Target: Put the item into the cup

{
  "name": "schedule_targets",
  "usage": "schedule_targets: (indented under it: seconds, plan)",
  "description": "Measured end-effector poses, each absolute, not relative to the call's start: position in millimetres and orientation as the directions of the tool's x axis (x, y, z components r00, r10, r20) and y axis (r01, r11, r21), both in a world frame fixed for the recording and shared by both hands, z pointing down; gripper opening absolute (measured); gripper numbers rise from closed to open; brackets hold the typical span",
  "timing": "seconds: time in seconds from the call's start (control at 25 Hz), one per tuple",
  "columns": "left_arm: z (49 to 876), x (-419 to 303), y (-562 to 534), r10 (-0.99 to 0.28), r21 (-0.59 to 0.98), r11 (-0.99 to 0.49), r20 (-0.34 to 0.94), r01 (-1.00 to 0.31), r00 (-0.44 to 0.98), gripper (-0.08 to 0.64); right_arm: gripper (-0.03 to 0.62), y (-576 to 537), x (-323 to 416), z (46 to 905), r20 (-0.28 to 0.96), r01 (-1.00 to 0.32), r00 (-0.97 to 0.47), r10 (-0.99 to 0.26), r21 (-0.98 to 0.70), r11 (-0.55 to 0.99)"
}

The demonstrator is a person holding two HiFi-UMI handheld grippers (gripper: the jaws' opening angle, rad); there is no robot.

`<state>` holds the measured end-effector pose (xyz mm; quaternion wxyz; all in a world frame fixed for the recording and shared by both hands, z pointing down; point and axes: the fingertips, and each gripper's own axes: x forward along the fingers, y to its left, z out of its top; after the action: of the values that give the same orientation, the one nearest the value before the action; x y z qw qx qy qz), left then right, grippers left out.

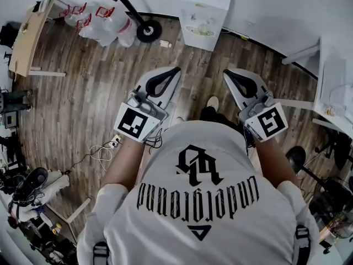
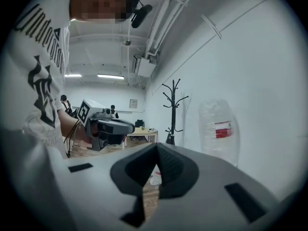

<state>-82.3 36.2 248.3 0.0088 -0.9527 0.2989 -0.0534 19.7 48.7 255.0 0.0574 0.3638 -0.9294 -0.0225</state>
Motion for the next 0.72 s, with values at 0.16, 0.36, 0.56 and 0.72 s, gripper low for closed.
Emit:
schedule_targets:
  seconds: [0.16, 0.36, 0.56, 0.72]
  plan:
    - [246.9, -118.9, 65.2, -0.558, -0.053, -0.830, 0.088, -0.556, 0.825, 0.008, 0.005, 80.7, -10.8, 256.7, 0.088, -0.685, -0.718, -0.690, 0.087, 0.724]
    - [253.5, -160.1, 101.7, -0.540, -0.044, -0.842, 0.097, -0.538, 0.836, 0.008, 0.005, 122.4, -46.8, 263.2, 0.077, -0.706, -0.700, -0.710, 0.070, 0.704]
    - [260.3, -186.5, 133.2, -0.522, -0.045, -0.853, 0.095, -0.520, 0.848, 0.008, 0.005, 160.6, -75.2, 270.2, 0.092, -0.713, -0.693, -0.715, 0.058, 0.699]
    - [263.4, -196.5, 152.0, -0.513, -0.049, -0.858, 0.100, -0.511, 0.852, 0.008, 0.005, 182.6, -84.9, 269.4, 0.094, -0.722, -0.685, -0.723, 0.047, 0.690]
